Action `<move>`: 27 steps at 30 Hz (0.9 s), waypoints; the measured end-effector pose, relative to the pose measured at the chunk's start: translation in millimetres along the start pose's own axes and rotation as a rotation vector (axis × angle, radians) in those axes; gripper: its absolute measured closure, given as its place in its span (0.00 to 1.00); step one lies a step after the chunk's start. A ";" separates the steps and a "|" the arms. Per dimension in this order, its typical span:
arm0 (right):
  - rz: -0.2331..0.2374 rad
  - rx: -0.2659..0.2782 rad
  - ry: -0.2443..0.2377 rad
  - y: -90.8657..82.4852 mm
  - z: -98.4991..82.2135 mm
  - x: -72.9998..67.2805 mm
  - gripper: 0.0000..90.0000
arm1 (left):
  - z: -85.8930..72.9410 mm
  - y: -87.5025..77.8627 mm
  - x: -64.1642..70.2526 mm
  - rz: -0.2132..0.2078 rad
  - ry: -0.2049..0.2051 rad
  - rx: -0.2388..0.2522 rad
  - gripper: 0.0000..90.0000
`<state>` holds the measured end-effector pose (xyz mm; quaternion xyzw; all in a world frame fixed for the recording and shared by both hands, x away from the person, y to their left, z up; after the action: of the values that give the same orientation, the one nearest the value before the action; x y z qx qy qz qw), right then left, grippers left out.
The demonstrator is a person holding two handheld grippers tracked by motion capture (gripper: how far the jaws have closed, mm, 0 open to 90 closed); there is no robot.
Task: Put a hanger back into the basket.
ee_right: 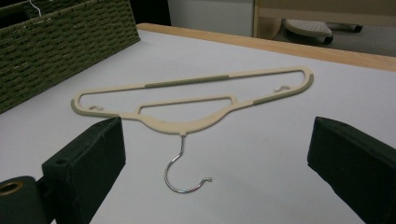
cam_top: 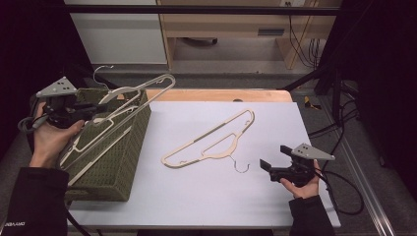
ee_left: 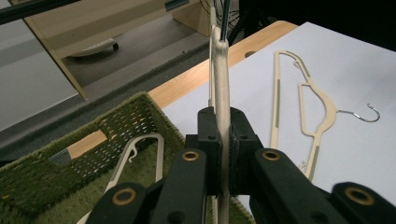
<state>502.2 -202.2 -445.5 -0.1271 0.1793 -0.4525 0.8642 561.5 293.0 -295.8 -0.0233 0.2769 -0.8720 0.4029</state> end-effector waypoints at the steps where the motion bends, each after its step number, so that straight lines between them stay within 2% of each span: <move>1: 0.002 0.000 0.003 -0.1 0.1 -0.3 0.05 | -3.1 -0.8 -2.5 0.002 -0.010 -0.004 0.95; 6: 0.000 0.001 -0.001 0.3 0.0 0.0 0.05 | -17.3 -3.7 -17.8 0.020 -0.044 -0.002 0.95; 9: 0.000 -0.001 -0.001 0.6 -0.3 -0.1 0.05 | -24.8 -5.7 -25.0 0.028 -0.048 -0.008 0.95; 12: 0.000 -0.002 0.000 1.0 -0.5 -0.1 0.05 | -30.2 -8.0 -31.9 0.037 -0.071 0.007 0.95; 27: 0.001 -0.009 -0.007 1.6 -1.6 0.0 0.05 | -57.0 -19.0 -56.4 0.067 -0.102 -0.011 0.95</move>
<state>502.7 -201.4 -447.5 -0.1323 0.1786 -0.4510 0.8644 571.3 369.7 -324.2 -0.0606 0.2613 -0.8543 0.4452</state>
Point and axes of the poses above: each handheld gripper's, and its own axes: y roughly forward along the jaws, z roughly out of its top, x roughly to its right, the point moved 9 cm from there along y, roughly forward along the jaws, and after that the axes turned 5 degrees about y, right-handed, at the moved point
